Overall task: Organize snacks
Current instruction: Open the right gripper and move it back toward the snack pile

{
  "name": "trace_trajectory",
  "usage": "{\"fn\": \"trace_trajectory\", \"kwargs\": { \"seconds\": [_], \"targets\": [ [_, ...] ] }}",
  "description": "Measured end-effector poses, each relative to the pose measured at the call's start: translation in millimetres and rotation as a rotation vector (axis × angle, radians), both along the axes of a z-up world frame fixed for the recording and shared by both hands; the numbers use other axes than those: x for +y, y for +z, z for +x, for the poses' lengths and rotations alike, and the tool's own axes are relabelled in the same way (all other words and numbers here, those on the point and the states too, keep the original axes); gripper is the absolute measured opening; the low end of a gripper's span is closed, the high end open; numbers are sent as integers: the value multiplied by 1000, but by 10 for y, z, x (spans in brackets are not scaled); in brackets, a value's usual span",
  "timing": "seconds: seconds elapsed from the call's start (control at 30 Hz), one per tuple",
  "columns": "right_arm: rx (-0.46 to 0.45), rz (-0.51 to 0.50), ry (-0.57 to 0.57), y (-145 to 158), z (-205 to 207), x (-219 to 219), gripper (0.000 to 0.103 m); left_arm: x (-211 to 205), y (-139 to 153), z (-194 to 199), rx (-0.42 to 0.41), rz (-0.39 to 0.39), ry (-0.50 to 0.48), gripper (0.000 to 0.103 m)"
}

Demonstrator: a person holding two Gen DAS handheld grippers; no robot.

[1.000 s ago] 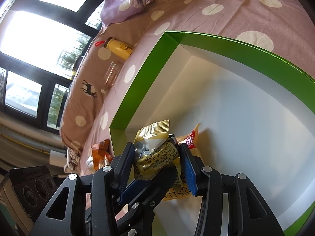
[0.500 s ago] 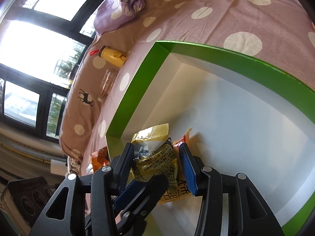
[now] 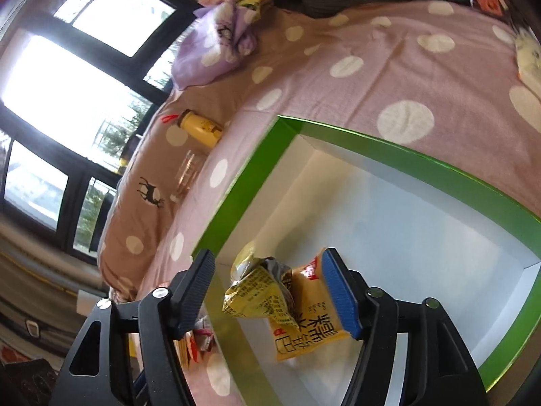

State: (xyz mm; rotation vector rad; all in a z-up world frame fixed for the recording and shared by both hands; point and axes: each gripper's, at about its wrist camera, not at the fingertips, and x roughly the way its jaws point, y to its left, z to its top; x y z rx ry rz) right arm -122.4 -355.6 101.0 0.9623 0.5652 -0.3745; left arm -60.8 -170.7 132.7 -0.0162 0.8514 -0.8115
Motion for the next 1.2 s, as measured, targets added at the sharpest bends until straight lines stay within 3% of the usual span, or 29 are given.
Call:
{"fn": "trace_trajectory", "kwargs": {
  "seconds": [0.13, 0.33, 0.63, 0.9, 1.2],
  "targets": [
    [-10, -126, 32, 214, 69, 274, 79, 461, -23, 16, -31, 1, 144, 75],
    [-25, -229, 135, 361, 255, 698, 80, 1126, -169, 127, 3, -71, 340, 80],
    [20, -349, 255, 325, 561, 1271, 81, 1696, -313, 248, 32, -79, 517, 85],
    [91, -393, 305, 179, 718, 1502, 81, 2026, -427, 325, 69, -77, 624, 86],
    [98, -345, 374, 69, 801, 1602, 86, 2120, -501, 411, 102, -72, 658, 88]
  ]
}}
